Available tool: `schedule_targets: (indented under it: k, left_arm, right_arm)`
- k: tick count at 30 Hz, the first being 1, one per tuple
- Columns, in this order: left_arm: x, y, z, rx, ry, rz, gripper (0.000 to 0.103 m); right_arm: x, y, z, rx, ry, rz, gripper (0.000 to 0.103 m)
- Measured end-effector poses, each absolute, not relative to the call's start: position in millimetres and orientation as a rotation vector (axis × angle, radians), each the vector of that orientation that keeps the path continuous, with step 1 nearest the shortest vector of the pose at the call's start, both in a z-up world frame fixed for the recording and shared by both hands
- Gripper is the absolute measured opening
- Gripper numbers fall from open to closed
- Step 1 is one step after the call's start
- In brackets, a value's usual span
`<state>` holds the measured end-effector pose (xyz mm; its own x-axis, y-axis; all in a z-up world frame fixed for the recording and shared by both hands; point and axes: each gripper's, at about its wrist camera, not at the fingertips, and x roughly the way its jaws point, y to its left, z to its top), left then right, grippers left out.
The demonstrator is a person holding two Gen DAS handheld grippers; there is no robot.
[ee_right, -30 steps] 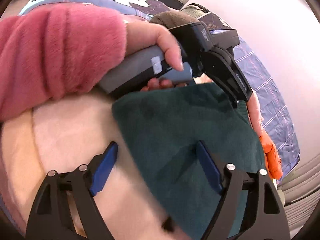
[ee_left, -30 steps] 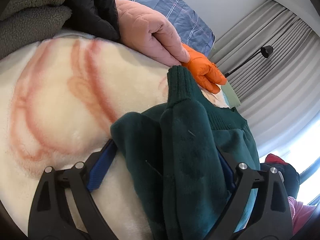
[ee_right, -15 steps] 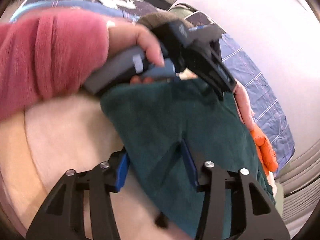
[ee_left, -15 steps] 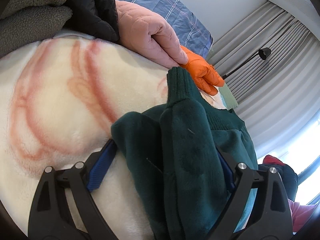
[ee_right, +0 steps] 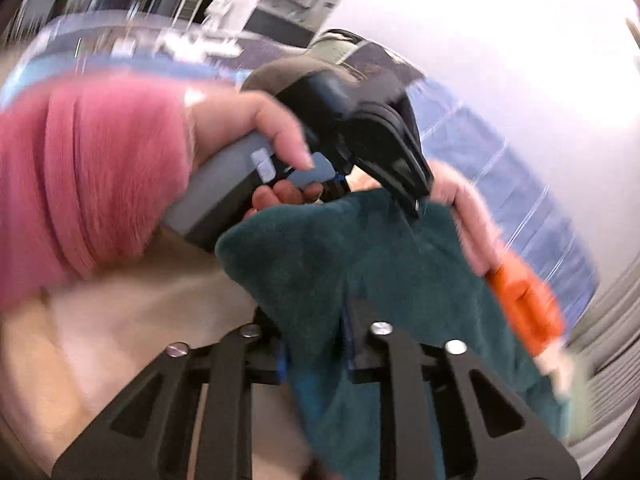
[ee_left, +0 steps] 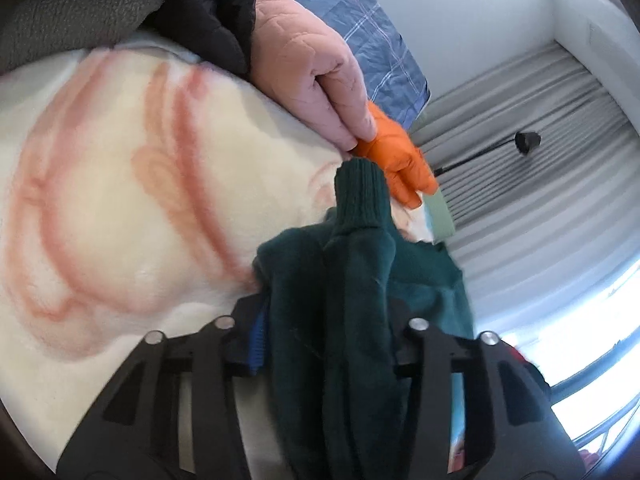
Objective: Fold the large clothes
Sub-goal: 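Fold the waistband over with the left gripper while the right gripper presses the sweatshirt, then grasp the folded green sweatshirt bundle with the right gripper and lift it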
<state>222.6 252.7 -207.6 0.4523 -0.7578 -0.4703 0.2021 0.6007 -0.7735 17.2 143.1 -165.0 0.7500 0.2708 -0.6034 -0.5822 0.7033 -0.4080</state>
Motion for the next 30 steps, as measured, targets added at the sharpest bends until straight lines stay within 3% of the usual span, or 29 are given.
schedule_targets:
  k: [11, 20, 30]
  left_arm:
    - [213.2, 184.0, -93.6, -0.494, 0.822, -0.649, 0.036]
    - [220.9, 57.0, -11.2, -0.365, 0.84, -0.629, 0.038]
    - [224.0, -151.4, -14.8, -0.009, 0.903, -0.697, 0.045]
  right_arm:
    - [9.2, 48.7, -84.4, -0.153, 0.494, 0.531, 0.012]
    - [8.9, -92.2, -43.8, 0.302, 0.439, 0.537, 0.011]
    - [-30.0, -256.5, -84.4, 0.693, 0.405, 0.377, 0.011]
